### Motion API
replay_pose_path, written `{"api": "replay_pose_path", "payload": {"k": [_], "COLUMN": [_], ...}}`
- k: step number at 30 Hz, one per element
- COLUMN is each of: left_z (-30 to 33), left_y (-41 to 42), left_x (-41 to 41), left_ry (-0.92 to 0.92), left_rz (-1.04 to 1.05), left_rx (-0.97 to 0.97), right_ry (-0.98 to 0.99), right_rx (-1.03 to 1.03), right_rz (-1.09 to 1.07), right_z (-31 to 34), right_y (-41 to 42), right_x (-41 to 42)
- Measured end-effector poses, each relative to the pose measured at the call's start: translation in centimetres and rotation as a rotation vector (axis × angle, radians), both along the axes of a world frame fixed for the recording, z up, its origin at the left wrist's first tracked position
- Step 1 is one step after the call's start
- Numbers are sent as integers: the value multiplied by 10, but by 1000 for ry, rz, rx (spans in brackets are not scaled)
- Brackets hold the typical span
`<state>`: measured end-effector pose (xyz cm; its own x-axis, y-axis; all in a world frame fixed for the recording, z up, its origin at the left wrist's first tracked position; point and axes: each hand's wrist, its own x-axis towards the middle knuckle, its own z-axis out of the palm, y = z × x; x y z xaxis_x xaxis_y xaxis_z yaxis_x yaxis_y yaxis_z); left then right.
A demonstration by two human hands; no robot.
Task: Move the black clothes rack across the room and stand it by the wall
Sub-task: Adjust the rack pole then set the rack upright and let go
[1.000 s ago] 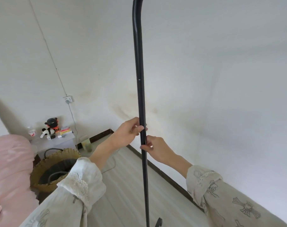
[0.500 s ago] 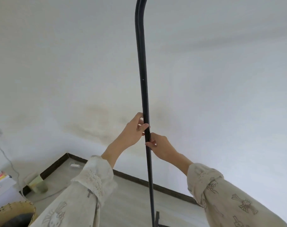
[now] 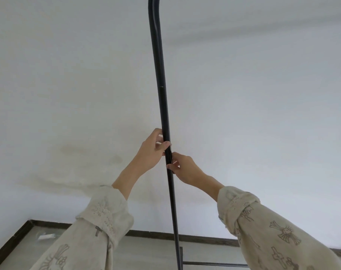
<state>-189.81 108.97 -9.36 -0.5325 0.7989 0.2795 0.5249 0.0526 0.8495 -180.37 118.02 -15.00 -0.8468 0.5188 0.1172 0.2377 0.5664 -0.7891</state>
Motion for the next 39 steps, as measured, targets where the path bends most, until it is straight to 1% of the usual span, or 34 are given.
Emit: {"api": "replay_pose_path", "payload": {"k": [8, 15, 19, 22, 26, 27, 33, 37, 39], "left_z": [3, 4, 2, 3, -2, -4, -15, -17, -16], "left_y": [52, 80, 94, 98, 97, 96, 96, 93, 93], "left_x": [-67, -110, -125, -134, -134, -131, -129, -133, -135], "left_ry": [17, 7, 1, 20, -48, -48, -55, -34, -32], "left_rz": [-132, -369, -570, -673, -823, -844, -792, -864, -877], "left_rx": [-4, 32, 55, 48, 30, 28, 86, 78, 69], "right_ry": [-28, -77, -93, -93, -102, -107, -87, -191, -197], "right_rx": [-10, -14, -50, -67, -100, -103, -108, -43, -40], "right_rz": [-64, -135, -266, -379, -539, -581, -721, -785, -818], "right_z": [4, 11, 12, 10, 6, 6, 2, -4, -6], "right_y": [45, 60, 51, 38, 17, 11, -5, -11, -14], "right_x": [-56, -74, -81, -83, -82, -82, -94, -97, -101]}}
